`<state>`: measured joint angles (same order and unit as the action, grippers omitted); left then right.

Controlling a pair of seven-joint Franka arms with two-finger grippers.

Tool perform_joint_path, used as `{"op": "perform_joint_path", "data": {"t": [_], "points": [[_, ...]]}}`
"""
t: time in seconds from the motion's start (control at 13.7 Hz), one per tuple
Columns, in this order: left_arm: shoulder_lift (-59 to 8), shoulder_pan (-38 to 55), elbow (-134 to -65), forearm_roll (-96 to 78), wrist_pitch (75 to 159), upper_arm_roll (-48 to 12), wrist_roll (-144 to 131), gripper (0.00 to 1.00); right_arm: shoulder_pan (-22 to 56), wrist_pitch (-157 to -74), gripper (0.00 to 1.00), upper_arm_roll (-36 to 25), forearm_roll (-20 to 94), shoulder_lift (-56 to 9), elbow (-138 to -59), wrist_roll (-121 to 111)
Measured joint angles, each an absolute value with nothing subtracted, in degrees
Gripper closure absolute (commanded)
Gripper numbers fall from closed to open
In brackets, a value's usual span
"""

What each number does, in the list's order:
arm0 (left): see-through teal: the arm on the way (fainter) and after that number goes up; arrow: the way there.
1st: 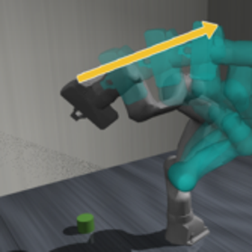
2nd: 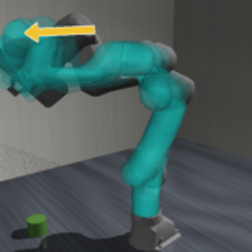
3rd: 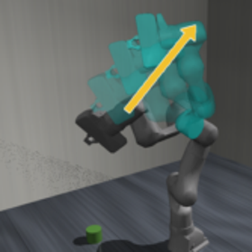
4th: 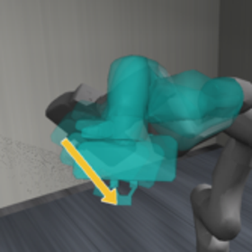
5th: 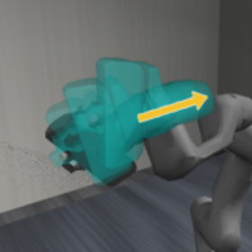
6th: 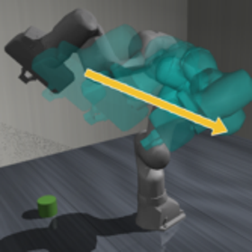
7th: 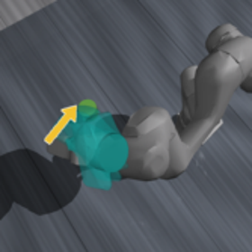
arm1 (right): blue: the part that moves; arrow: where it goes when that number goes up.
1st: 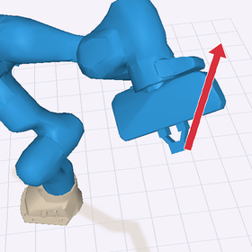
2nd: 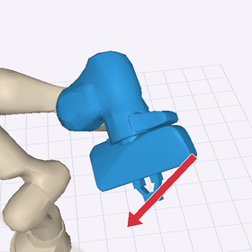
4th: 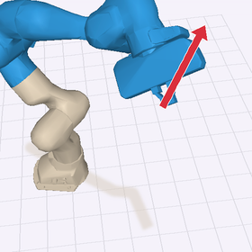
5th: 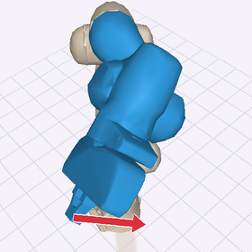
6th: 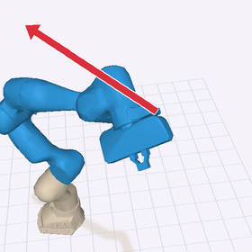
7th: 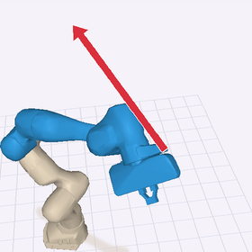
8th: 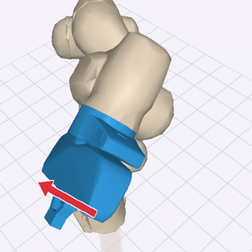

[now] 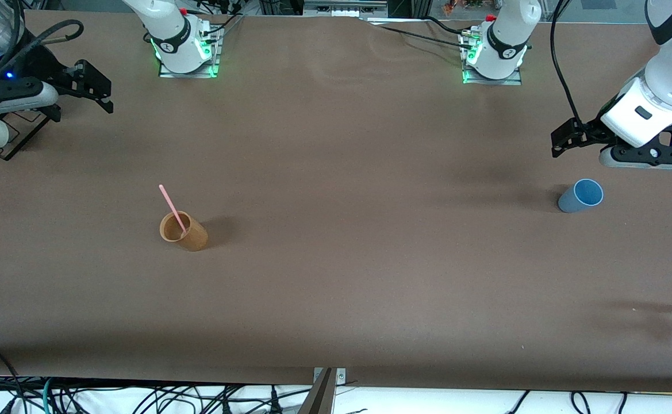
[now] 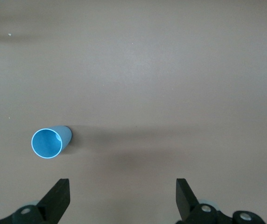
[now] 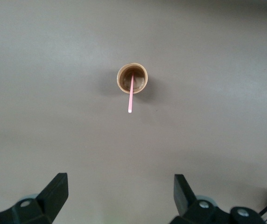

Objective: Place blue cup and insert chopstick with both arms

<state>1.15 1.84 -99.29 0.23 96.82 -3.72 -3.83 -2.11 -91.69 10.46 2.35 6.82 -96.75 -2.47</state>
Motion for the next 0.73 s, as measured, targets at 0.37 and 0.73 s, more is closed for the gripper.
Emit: {"op": "perform_joint_path", "data": {"t": [0.37, 0.73], "points": [[1.1, 1.9, -99.3, 0.2, 96.7, -3.7, -3.8, 0.00, -2.1, -93.3, 0.00, 10.5, 2.3, 7.1, -99.7, -2.5], [1.1, 1.9, -99.3, 0.2, 96.4, -3.7, -3.8, 0.00, -2.0, -94.6, 0.00, 10.5, 2.3, 7.5, -101.4, -2.5]]}}
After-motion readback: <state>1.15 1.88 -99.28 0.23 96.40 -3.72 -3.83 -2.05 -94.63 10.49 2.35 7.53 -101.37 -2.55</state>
